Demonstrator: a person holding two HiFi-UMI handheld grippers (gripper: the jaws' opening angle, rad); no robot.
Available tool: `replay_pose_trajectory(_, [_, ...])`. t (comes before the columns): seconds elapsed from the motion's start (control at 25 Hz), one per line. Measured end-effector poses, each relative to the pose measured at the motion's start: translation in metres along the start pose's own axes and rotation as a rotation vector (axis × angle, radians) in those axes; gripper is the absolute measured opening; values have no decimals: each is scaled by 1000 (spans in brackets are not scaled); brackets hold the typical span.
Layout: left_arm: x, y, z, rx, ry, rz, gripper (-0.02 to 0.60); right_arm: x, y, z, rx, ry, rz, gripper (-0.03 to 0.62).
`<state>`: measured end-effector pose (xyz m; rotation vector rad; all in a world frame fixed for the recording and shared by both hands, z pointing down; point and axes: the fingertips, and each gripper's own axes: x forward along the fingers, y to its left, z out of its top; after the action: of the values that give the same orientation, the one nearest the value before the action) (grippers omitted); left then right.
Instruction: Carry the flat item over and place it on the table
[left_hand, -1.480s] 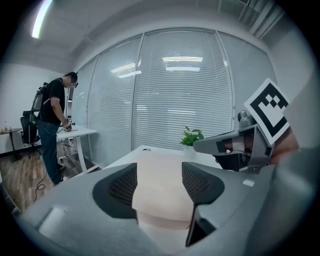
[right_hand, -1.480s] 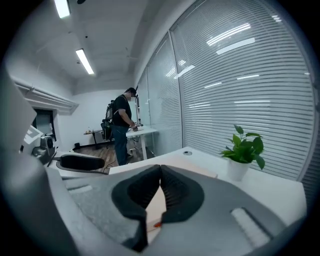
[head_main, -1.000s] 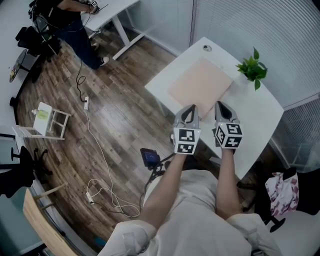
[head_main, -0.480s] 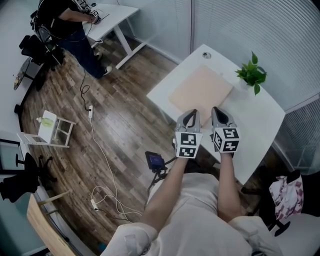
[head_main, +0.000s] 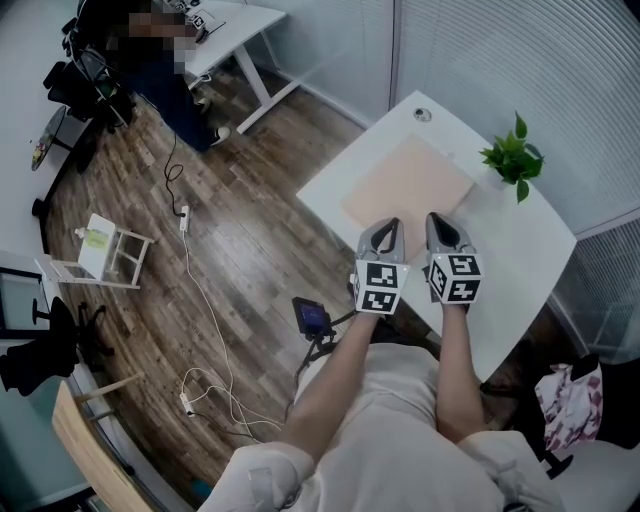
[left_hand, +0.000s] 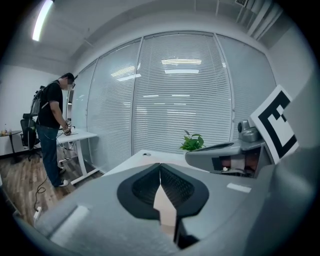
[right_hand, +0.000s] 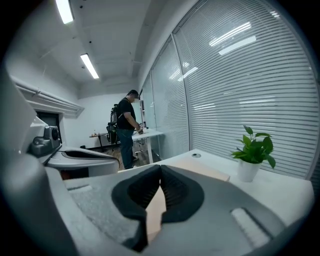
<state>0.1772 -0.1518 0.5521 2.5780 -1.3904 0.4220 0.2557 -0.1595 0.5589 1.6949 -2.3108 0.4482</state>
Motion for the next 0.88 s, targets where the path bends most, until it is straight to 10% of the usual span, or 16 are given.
replay_pose_trajectory(0.88, [49,5,-23,10,64,15,9,57,-35,-11,-25,50,57,2])
